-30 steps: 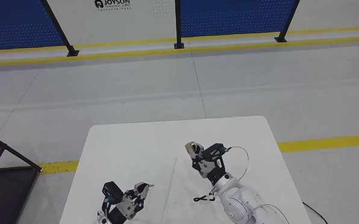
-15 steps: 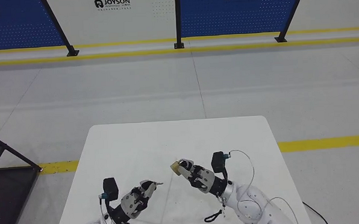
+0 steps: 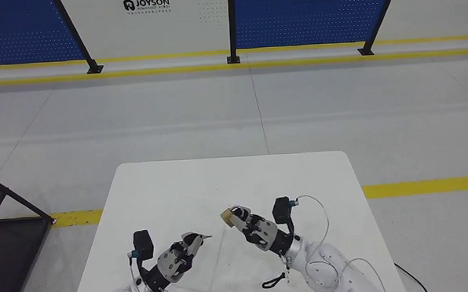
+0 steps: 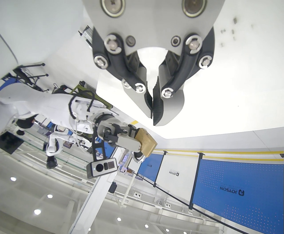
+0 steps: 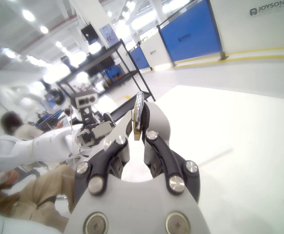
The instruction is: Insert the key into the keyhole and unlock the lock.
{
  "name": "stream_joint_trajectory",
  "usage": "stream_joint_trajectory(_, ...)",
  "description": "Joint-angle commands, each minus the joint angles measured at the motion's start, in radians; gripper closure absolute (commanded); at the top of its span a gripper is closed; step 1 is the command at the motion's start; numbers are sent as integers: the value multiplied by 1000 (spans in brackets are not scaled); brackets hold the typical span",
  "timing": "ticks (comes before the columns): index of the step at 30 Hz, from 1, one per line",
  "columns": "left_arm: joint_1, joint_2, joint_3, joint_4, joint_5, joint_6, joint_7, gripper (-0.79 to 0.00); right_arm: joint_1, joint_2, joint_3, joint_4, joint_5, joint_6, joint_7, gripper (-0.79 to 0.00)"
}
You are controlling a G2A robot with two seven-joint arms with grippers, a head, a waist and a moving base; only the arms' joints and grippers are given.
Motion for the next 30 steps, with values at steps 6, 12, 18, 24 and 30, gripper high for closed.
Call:
stream_joint_trajectory(6,-31,-16,79,43,-183,-77,124,0,-35,-7,-25,9,71,-92,-156,0)
stream_joint_trajectory(12,-62,-37,171,67,-225,-117,211,0,-48,-19,-64,26,88,-136,-274,0)
stream_joint_trajectory(18,-86,-52,224,93,-207,-158,298,0,-30,-36,-99,72,134,-147,-361,0)
stream_joint_trajectory(24,-105,-63,256,123,-174,-151,355,0,-9,-45,-115,100,172,-153,-364,0)
stream_joint_trajectory(30,-105,-63,256,123,-174,-151,355,0,-9,-45,-115,100,172,-153,-364,0)
